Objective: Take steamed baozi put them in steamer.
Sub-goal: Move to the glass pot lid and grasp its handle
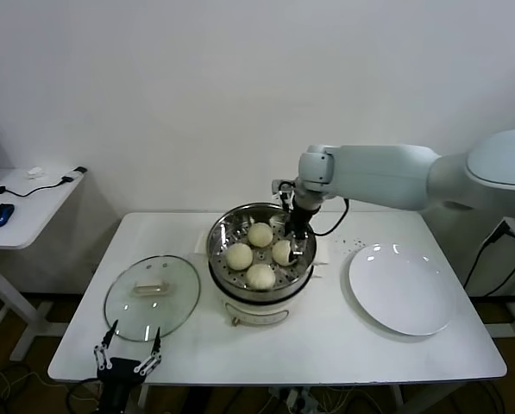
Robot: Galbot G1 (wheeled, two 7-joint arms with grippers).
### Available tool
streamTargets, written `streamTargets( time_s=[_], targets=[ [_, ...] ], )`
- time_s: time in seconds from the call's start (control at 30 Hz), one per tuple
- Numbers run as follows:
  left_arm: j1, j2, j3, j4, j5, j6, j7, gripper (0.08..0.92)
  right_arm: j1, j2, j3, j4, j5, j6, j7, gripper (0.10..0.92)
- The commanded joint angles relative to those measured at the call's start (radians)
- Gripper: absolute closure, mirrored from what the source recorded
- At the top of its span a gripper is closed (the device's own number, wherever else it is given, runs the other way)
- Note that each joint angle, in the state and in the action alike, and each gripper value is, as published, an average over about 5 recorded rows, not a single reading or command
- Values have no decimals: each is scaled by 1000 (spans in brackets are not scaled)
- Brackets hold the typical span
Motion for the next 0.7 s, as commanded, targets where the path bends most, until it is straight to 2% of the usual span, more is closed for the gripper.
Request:
streamTargets(
  time_s=[0.03, 0.17, 0.33, 0.5, 0.7],
  targets=[
    [-5, 2, -2, -4, 3, 3, 0, 177, 96, -146, 46, 9, 59, 125, -41, 203],
    [-9, -1, -6, -12, 3, 3, -2, 177, 93, -269, 118, 24, 67, 268, 31, 203],
    [-12, -11, -10, -22, 22, -29, -15, 177, -21, -485, 308, 164, 75, 375, 229, 203],
    [-14, -21, -19, -39, 27, -28, -15, 177, -329, -660, 616, 280, 46, 442, 425, 203],
    [-10, -11, -39, -68, 24, -9, -10, 177, -704, -752, 1041, 379, 12, 487, 595, 203]
  ],
)
